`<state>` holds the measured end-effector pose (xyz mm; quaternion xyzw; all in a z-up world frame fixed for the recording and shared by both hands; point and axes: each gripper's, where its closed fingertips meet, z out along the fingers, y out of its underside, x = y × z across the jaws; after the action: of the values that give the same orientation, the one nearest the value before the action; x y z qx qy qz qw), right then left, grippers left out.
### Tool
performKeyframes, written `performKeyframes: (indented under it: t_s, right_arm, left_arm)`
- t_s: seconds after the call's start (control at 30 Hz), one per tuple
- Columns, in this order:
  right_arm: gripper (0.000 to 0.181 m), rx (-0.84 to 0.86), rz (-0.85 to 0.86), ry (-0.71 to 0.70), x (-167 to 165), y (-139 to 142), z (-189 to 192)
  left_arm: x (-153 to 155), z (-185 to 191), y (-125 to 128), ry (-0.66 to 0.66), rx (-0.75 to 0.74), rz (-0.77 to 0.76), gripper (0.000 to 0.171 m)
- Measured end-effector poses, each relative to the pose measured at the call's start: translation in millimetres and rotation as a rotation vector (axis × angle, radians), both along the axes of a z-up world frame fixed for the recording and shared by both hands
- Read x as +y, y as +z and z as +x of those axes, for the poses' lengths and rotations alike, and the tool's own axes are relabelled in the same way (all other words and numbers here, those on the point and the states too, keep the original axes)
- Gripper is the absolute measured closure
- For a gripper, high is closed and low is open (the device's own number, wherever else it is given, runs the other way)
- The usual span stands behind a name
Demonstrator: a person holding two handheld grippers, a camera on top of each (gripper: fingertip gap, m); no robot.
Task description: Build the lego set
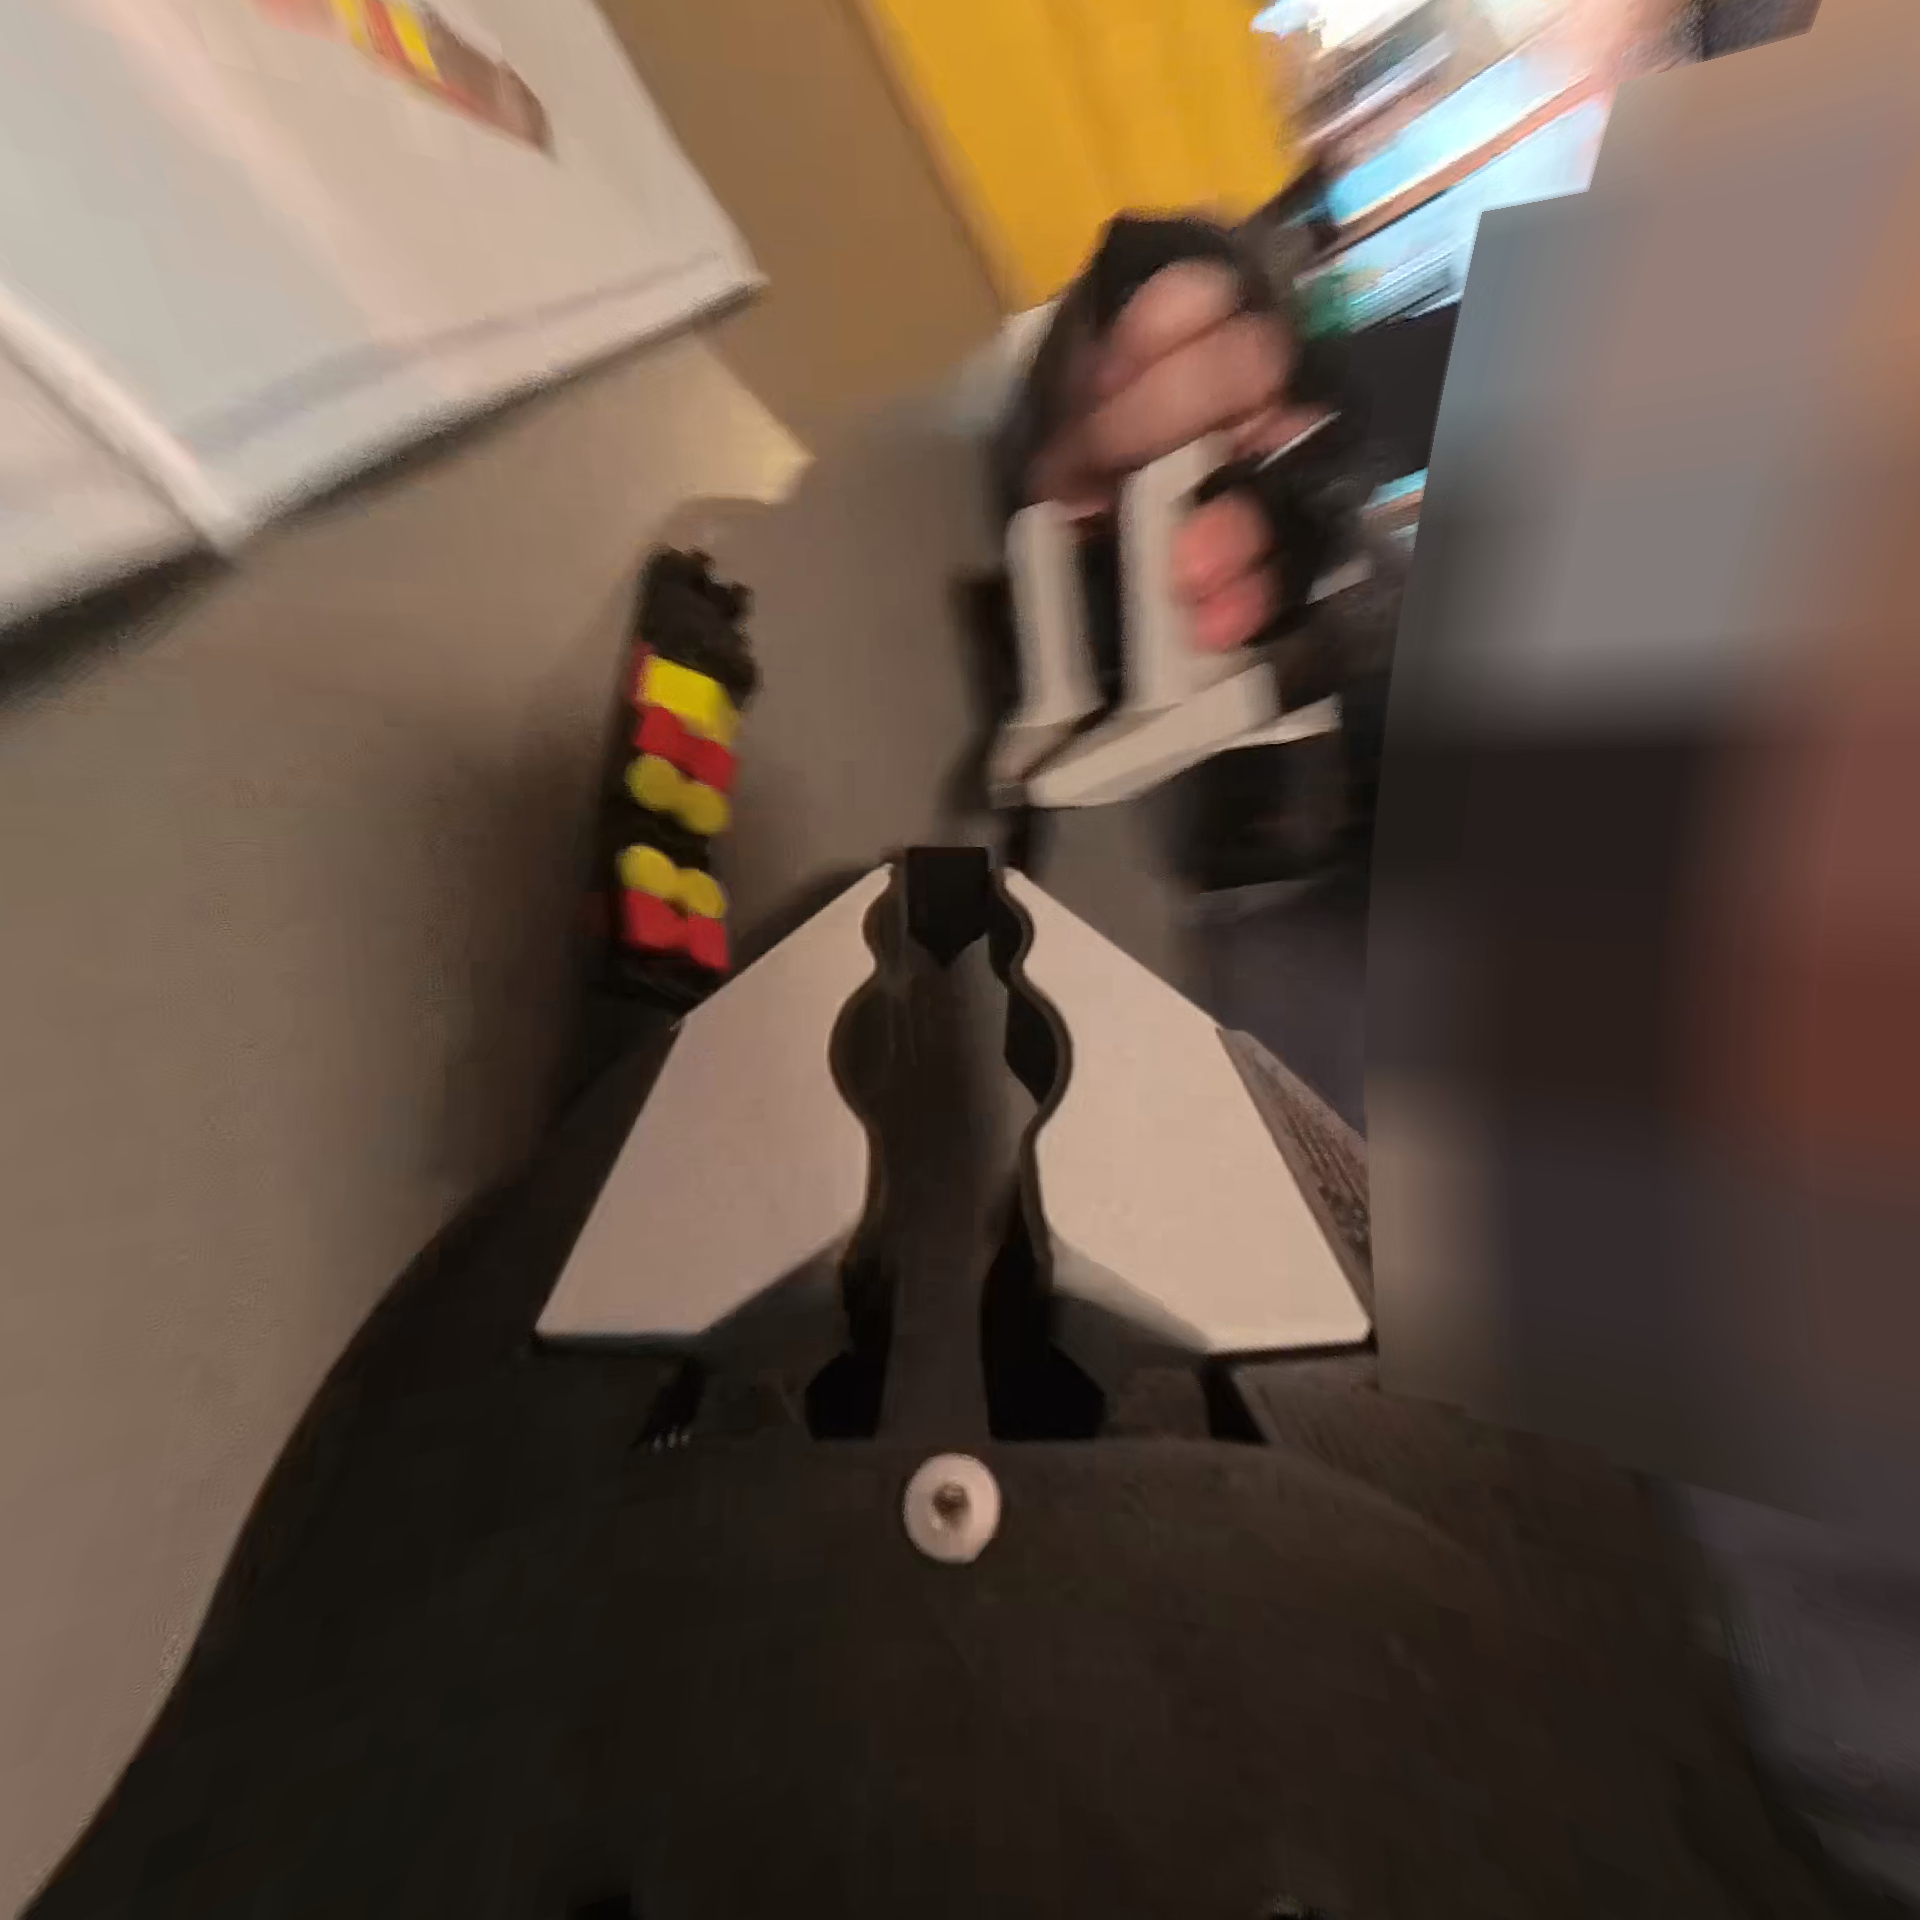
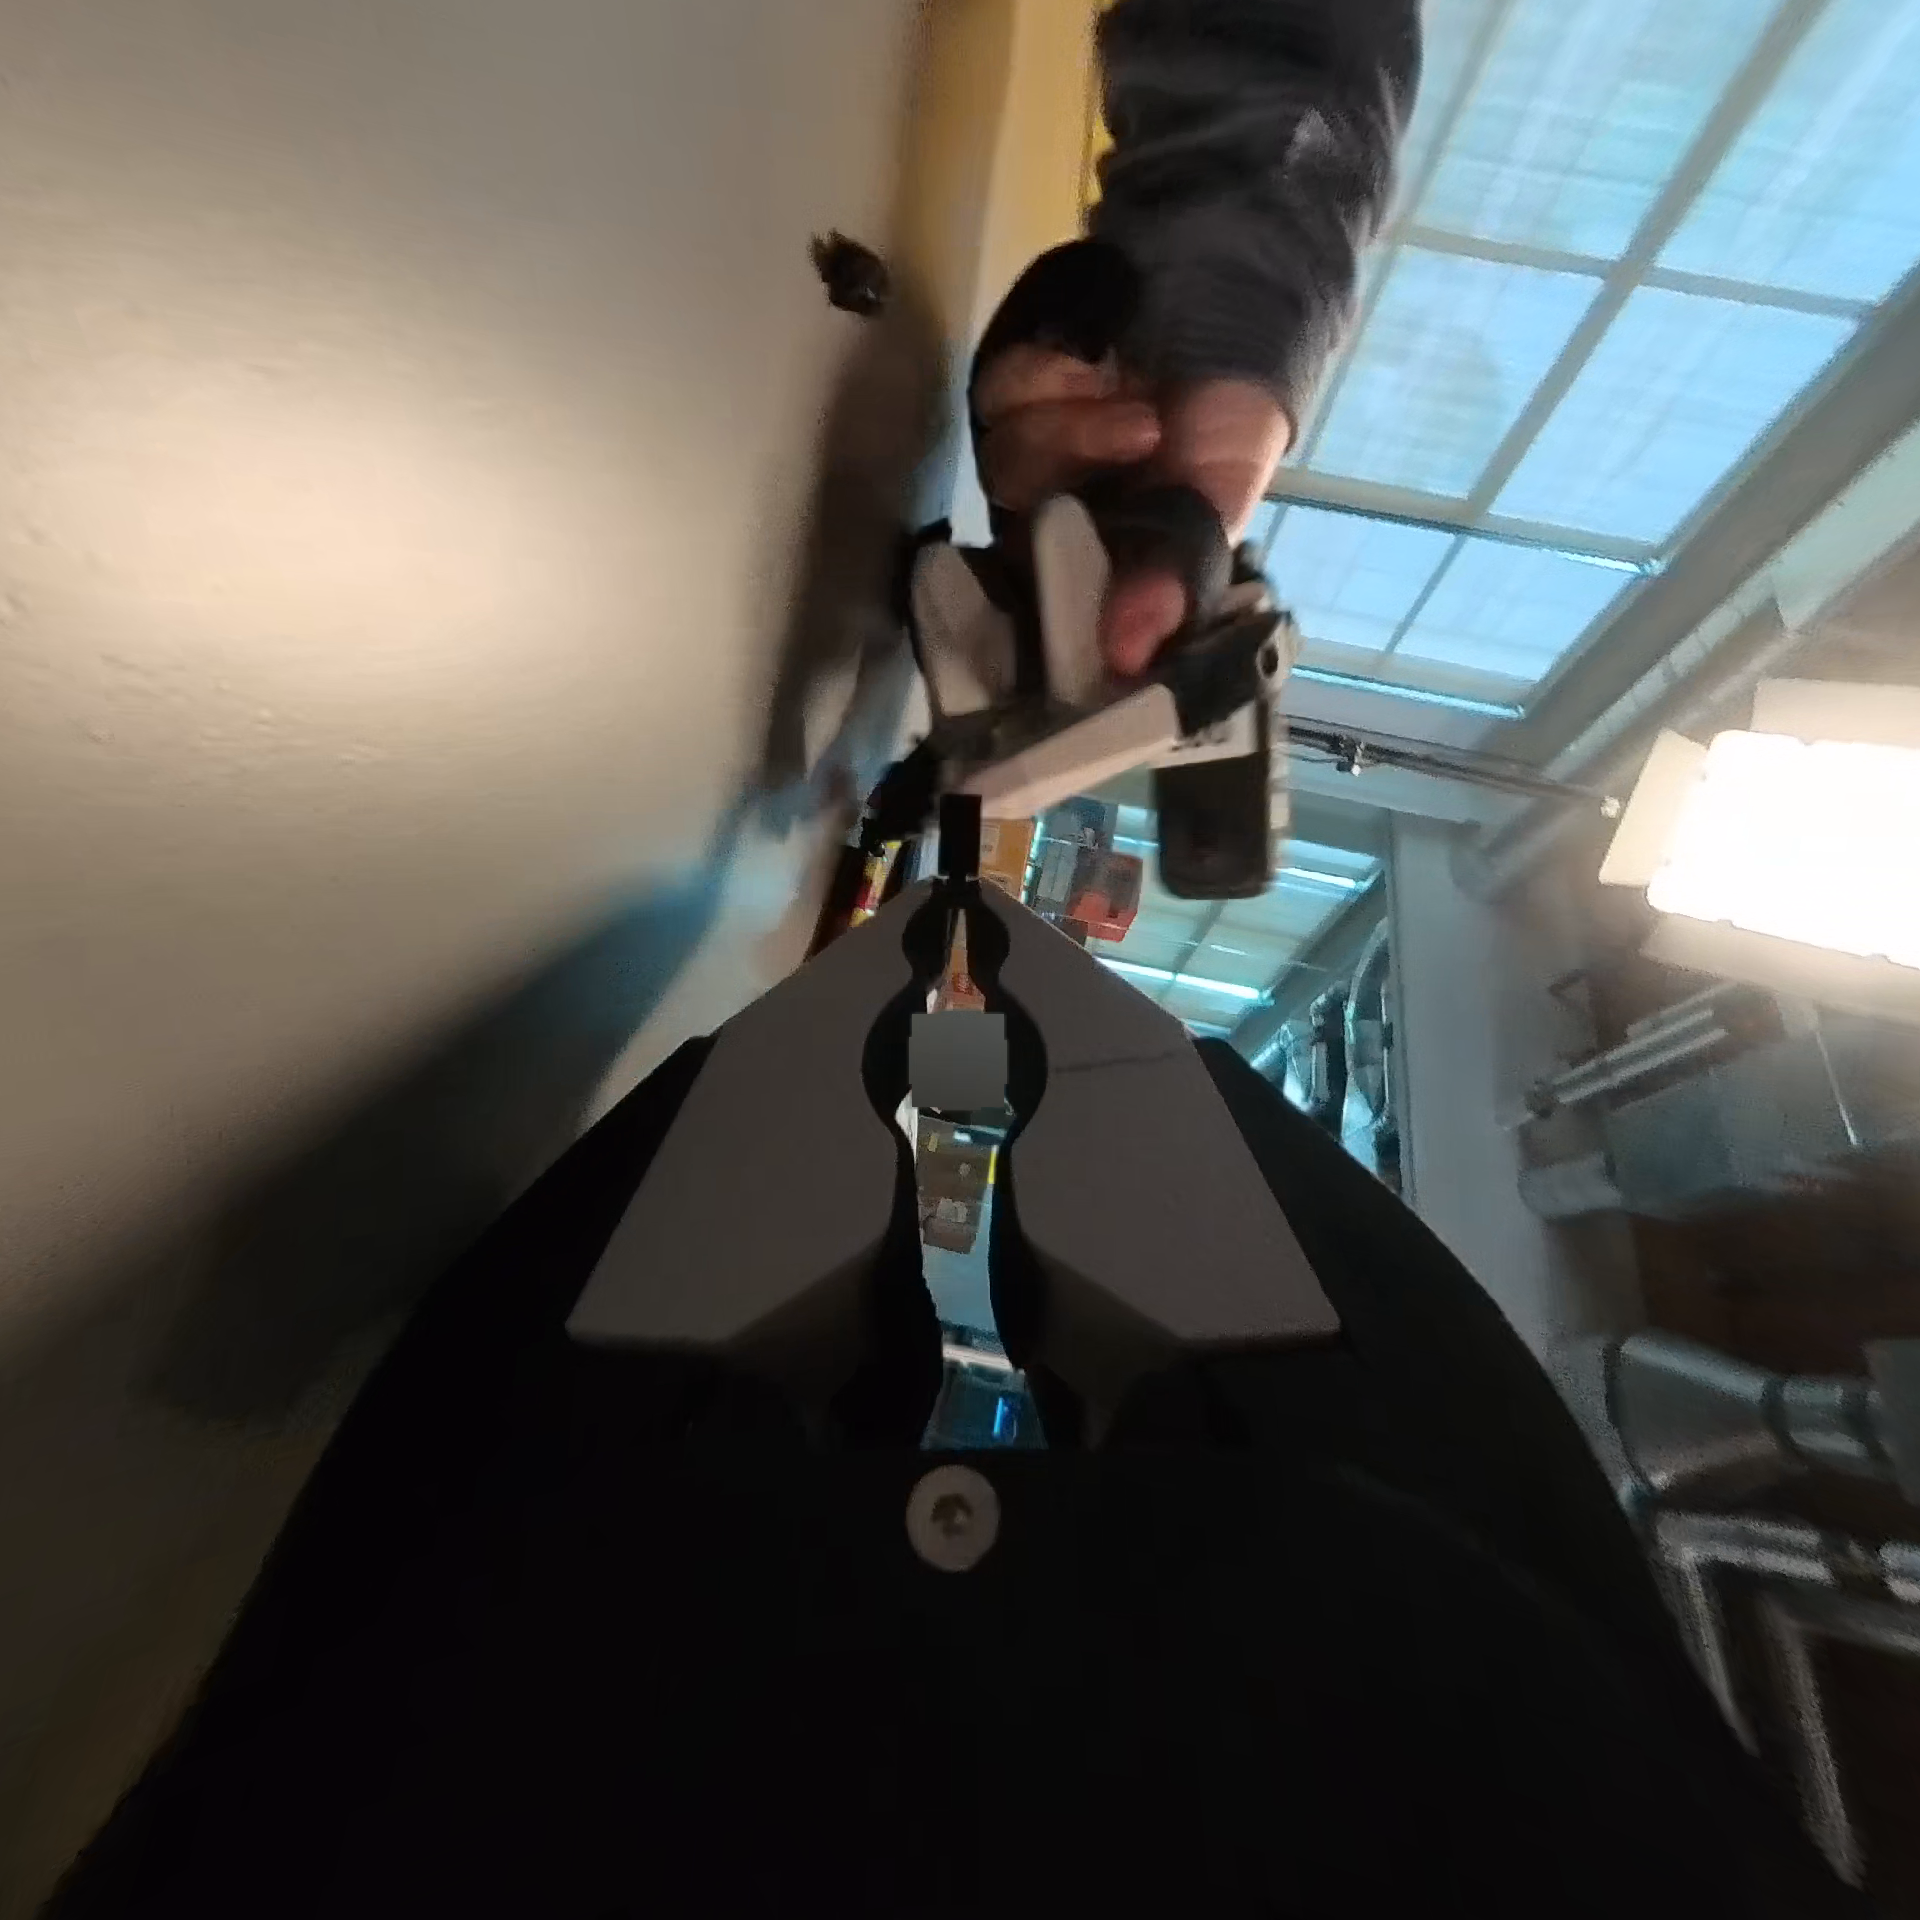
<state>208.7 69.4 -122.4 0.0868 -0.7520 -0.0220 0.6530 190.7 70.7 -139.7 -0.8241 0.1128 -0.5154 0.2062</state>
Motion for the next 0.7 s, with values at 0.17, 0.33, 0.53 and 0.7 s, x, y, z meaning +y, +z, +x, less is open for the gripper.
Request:
performKeyframes:
  t_s: [0.17,0.33,0.53,0.7]
  right_arm:
    - [0.181,-0.002,-0.037,-0.027,8,-1,-1]
    - [0.181,-0.127,-0.247,-0.088,16,-6,-3]
    - [0.18,-0.324,-0.535,-0.144,18,-15,-2]
    - [0.18,-0.374,-0.541,-0.145,16,-24,-1]
  left_arm:
    - [17,-12,-3,0.038,0.383,0.284,0.156]
    - [14,-15,2,-0.006,0.453,0.332,0.157]
    - [3,-12,-8,-0.063,0.571,0.402,0.157]
    - [-2,-9,-9,-0.089,0.646,0.499,0.157]
